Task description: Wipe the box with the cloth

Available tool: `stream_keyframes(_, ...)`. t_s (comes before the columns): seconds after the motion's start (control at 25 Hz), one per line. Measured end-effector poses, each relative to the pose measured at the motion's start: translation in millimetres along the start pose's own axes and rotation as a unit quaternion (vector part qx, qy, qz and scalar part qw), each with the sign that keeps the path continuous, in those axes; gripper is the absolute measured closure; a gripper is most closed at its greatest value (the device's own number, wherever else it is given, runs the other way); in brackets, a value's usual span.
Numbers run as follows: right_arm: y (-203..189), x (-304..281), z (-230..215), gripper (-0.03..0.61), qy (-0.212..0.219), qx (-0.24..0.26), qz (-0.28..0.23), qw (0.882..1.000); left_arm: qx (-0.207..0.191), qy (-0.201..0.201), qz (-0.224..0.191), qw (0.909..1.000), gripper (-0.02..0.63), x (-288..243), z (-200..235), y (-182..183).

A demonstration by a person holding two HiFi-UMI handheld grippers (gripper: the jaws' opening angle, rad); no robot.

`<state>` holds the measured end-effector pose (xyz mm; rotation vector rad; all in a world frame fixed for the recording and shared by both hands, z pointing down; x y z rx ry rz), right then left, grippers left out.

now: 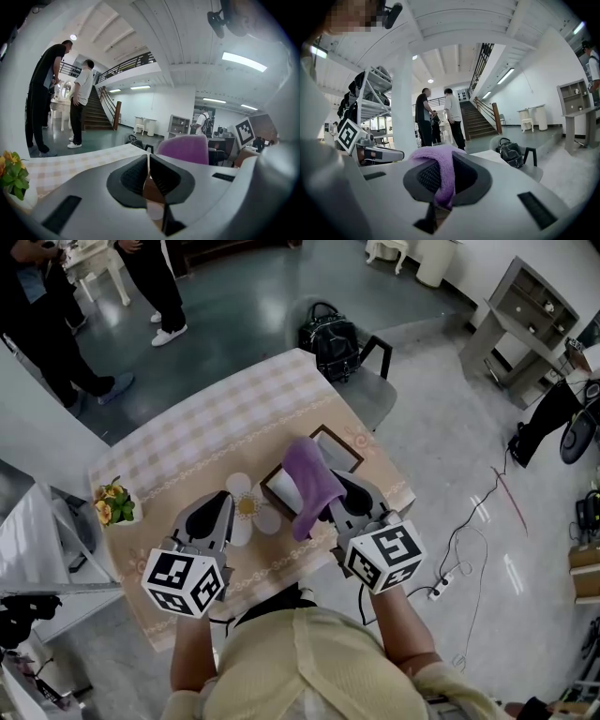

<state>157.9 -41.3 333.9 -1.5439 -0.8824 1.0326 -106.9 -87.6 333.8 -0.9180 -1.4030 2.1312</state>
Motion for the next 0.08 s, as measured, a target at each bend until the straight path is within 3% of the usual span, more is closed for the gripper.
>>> stream_keyframes(0.08,0.6,0.5,-1.1,0.534,-0.001,-0.001,-0.002,1.0,-0.002,0.0,0.0,1.0,0.584,0.2,-1.1,-0.5)
Point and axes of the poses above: the fingertips, and each gripper's own axes: x backward along the fingers, z to its left, y out of its top, the point moved 10 cm from there along x, backward along the fingers, and after that the axes turned 6 degrees about x, right-handed, at the moved point
